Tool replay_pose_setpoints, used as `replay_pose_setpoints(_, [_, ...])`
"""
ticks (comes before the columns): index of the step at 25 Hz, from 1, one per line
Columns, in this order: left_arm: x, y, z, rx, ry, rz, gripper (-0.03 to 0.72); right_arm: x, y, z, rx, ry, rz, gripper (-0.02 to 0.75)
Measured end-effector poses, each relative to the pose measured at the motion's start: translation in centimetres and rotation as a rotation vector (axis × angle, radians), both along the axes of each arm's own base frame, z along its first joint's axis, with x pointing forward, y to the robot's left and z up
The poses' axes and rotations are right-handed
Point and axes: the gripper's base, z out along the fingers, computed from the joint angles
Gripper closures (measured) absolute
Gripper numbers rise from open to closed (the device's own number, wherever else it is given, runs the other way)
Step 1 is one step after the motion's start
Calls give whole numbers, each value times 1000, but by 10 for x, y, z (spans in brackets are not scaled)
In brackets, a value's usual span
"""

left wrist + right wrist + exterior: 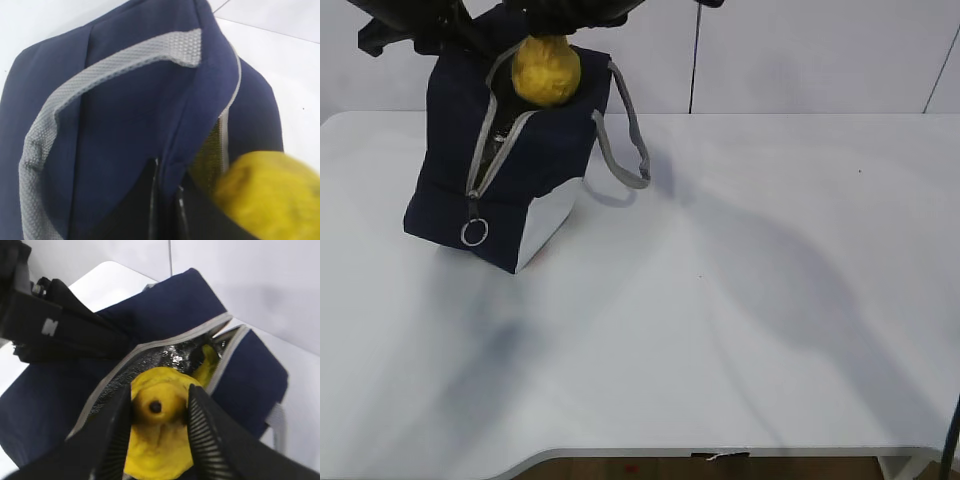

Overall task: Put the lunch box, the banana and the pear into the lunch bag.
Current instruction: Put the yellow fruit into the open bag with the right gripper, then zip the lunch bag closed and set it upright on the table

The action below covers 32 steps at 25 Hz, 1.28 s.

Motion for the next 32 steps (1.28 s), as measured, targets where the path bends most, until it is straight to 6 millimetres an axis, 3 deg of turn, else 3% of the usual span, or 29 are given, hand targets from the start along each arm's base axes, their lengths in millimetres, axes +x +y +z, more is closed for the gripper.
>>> replay_pose_setpoints(11, [0,0,0,4,-4,-5,686,17,22,-45,83,33,75,440])
replay_pose_setpoints(14, [0,0,0,3,-4,-5,686,18,25,-49,90,26,110,360])
replay_pose_setpoints(18, [0,0,0,5,-6,-8,686,19,27,-48,112,2,119,167])
replay_pose_setpoints(20, [0,0,0,11,-11,-16,686,19,27,-46,114,-3,121,137])
replay_pose_setpoints(26, [0,2,-1,47,-17,-18,686,13,17,-20,86,-2,132,168])
replay_pose_setpoints(32, [0,3,-2,65,-20,-19,686,14,-18,-11,6,176,-1,213])
